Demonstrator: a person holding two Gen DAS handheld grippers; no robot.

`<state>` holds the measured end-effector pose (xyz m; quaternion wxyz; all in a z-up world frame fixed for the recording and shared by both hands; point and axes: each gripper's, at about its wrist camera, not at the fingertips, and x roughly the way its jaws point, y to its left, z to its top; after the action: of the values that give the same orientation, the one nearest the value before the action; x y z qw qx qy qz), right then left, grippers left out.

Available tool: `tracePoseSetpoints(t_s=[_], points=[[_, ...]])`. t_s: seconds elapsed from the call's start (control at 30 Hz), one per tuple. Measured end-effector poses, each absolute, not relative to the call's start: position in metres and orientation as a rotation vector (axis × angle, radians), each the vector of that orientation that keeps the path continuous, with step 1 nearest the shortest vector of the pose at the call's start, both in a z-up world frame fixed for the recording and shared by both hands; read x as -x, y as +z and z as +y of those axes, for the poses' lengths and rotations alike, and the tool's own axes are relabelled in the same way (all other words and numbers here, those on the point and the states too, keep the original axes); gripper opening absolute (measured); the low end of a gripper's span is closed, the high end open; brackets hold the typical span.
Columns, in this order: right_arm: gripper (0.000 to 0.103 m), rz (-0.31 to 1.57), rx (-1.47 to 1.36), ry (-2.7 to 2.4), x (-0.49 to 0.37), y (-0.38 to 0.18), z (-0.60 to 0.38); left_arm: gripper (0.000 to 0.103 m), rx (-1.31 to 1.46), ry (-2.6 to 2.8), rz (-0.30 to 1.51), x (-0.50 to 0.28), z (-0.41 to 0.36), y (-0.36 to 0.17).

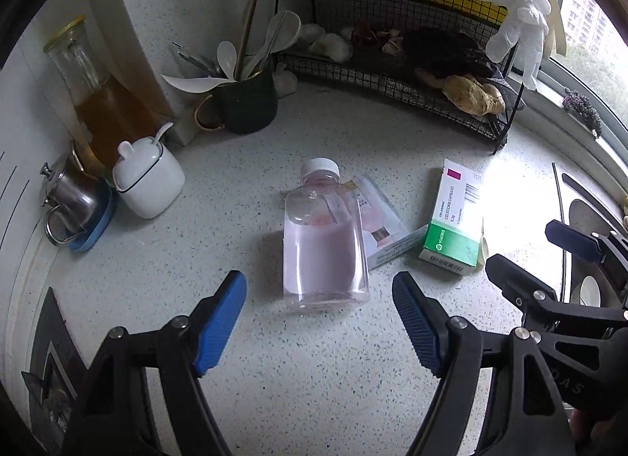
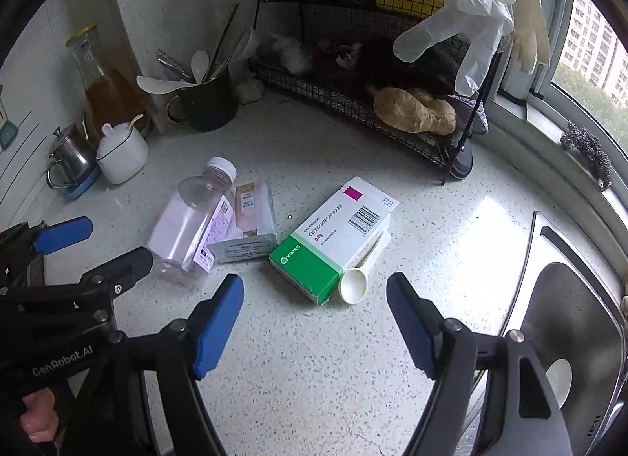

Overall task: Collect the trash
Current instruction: 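Grasp the clear pink-tinted bottle with the left tool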

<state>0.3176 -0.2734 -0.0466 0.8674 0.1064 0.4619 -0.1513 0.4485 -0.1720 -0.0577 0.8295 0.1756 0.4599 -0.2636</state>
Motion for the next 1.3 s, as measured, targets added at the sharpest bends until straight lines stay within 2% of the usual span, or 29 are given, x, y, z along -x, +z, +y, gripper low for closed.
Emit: tracePoseSetpoints(t_s=[0.27, 0.7, 0.73, 0.77, 1.07, 1.3], points=[[0.074, 1.016, -0.25, -0.369, -0.341, -0.063, -0.285, 0.075, -0.382, -0.643, 1.078, -0.488, -0.19, -0.088], [0.074, 1.101, -0.234, -0.36, -0.379, -0.082, -0.286, 0.075, -0.388, -0.665, 1.131, -0.522, -0.196, -0.116], [0.074, 1.104, -0.226, -0.357, -0.38, -0.082, -0.285, 0.075, -0.391, -0.658, 1.134, -0.523, -0.196, -0.119], [0.074, 1.104, -0.217, -0.353, -0.381, -0.081, -0.284, 0.069, -0.393, -0.654, 1.138, -0.524, -0.195, -0.121], [0.074, 1.118, -0.131, -0.242, -0.387, -0.071, -0.262, 0.067, -0.327, -0.646, 1.115, -0.511, -0.167, -0.109], [0.074, 1.149, 0.037, -0.068, -0.388, -0.066, -0.243, 0.067, -0.283, -0.578, 1.126, -0.496, -0.138, -0.106]])
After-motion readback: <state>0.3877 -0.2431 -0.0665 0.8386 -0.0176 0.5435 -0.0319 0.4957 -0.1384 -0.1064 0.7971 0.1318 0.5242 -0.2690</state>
